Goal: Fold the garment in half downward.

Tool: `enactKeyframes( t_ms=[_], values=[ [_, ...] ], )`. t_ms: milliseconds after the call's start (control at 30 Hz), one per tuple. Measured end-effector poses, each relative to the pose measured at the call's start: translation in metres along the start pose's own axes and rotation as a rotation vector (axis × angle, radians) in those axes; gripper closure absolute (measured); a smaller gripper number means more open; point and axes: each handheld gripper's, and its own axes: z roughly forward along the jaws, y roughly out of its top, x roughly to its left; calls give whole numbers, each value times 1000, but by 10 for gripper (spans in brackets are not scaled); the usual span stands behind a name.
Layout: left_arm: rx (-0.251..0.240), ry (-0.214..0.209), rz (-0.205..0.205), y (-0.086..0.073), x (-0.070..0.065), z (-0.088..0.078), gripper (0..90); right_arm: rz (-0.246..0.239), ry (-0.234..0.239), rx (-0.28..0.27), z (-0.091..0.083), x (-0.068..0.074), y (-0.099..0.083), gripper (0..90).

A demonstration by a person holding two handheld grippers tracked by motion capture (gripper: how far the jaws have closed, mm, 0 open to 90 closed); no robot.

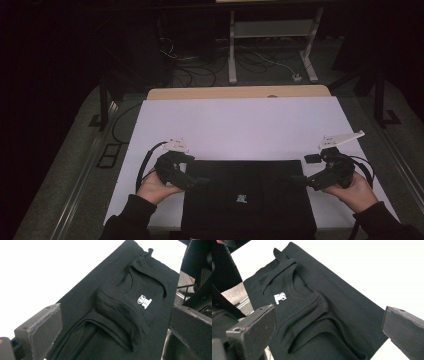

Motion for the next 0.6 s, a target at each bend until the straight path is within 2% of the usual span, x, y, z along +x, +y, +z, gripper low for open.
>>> enactKeyframes(
  t_ms=[267, 600],
  values=[
    [4, 17, 22, 4, 11, -5, 0, -9, -15, 3, -2, -9, 7, 0],
    [4, 37, 13, 9, 27, -10, 0, -4, -26, 8, 2, -23, 12, 0]
  ],
)
